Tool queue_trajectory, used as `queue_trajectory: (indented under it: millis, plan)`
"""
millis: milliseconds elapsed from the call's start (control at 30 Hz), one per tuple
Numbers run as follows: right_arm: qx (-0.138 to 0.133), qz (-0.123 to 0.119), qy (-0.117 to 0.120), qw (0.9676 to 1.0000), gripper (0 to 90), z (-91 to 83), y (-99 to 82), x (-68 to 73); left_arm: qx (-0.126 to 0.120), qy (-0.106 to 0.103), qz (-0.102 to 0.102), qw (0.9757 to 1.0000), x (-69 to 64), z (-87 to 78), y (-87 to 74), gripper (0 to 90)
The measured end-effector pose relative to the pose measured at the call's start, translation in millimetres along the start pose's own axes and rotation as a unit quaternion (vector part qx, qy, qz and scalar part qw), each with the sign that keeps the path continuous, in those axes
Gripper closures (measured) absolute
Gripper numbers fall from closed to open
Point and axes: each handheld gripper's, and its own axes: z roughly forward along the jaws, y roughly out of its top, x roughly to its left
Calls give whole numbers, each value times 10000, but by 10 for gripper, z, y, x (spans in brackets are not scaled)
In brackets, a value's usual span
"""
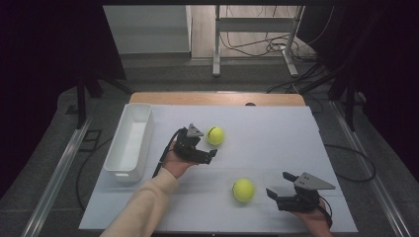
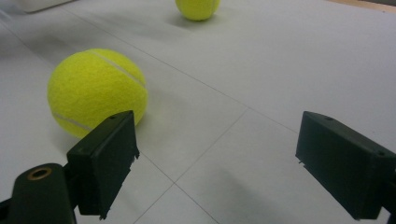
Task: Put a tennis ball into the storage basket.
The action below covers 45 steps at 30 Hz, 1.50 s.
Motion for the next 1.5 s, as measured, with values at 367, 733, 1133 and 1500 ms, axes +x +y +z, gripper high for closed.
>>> queue_trajectory:
  millis: [367,733,1133,1500]
  plan:
    - [11,-14,13,10000,133,5,-3,0,154,17,-12,9999,109,223,52,70]
    - [15,4,24,10000,134,7,-5,-3,204,37,-75,9998,181,344,100,70]
    - [28,12,29,10000,133,9,-7,-3,221,20,-207,9995,238,449,184,71]
    - [24,3,41,10000,134,12,-7,-2,350,70,-83,9993,212,582,263,71]
